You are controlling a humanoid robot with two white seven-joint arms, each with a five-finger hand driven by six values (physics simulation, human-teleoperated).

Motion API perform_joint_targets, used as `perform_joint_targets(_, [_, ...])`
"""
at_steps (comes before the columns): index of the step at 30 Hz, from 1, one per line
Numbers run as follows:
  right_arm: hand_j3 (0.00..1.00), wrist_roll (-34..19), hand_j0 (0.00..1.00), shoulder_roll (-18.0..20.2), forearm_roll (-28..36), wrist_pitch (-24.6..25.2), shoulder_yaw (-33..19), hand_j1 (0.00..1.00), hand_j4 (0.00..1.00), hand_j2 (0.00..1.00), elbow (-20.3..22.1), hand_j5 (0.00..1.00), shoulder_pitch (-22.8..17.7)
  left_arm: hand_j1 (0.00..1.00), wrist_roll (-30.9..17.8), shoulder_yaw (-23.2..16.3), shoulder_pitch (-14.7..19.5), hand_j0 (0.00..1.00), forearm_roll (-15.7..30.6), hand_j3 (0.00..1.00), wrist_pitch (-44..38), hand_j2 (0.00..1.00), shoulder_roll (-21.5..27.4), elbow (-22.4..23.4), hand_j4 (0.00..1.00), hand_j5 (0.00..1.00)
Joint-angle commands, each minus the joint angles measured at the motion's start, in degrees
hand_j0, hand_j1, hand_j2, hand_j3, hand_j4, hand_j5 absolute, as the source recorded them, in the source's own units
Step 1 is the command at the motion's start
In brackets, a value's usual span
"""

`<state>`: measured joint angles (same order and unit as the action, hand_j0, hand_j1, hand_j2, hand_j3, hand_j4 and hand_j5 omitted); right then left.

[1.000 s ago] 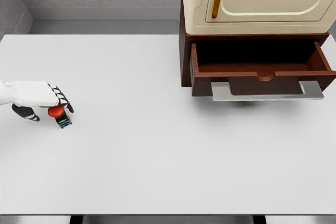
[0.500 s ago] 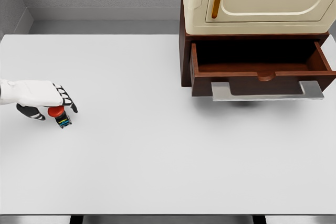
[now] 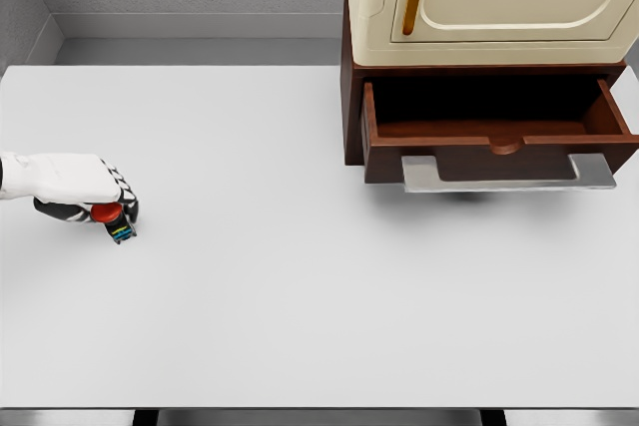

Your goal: Put the switch into the drawer with left arm, and close the drawer with right arm

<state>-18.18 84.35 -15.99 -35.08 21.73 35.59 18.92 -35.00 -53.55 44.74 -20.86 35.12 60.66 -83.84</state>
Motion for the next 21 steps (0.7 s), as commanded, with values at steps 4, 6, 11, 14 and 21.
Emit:
perform_joint_targets(4, [1.00,-6.2,1.00,-3.3,0.1,0.1,-8.0,1.00,1.00,1.00,-3.4,1.00,0.3,0.41,0.0,0.0,0.0,0.41,0.2,0.41,-0.1,0.41,0.1,0.0,0.41,0.41])
perform_joint_targets(6, [1.00,-15.8,1.00,-7.4,0.2,0.1,-17.5,1.00,1.00,1.00,-6.2,1.00,-0.1,0.40,0.0,0.0,0.0,0.40,0.2,0.40,-0.1,0.40,0.1,0.0,0.40,0.40])
perform_joint_targets(11, [1.00,-16.1,1.00,-9.5,1.0,0.1,-19.6,1.00,1.00,1.00,-9.3,1.00,-1.3,0.40,0.0,0.0,0.1,0.40,0.3,0.40,-0.1,0.40,0.1,-1.1,0.40,0.40])
perform_joint_targets(14, [1.00,-15.8,1.00,-10.3,4.0,0.1,-19.7,1.00,1.00,1.00,-9.1,1.00,-4.5,0.39,0.0,0.0,0.1,0.39,0.4,0.39,-0.1,0.39,0.2,-3.4,0.39,0.39])
perform_joint_targets(21, [1.00,-16.8,1.00,-23.3,-8.9,0.1,-66.3,1.00,1.00,1.00,8.0,1.00,-26.4,0.39,0.0,0.1,1.4,0.39,6.9,0.39,-0.1,0.39,-0.2,-3.5,0.39,0.39])
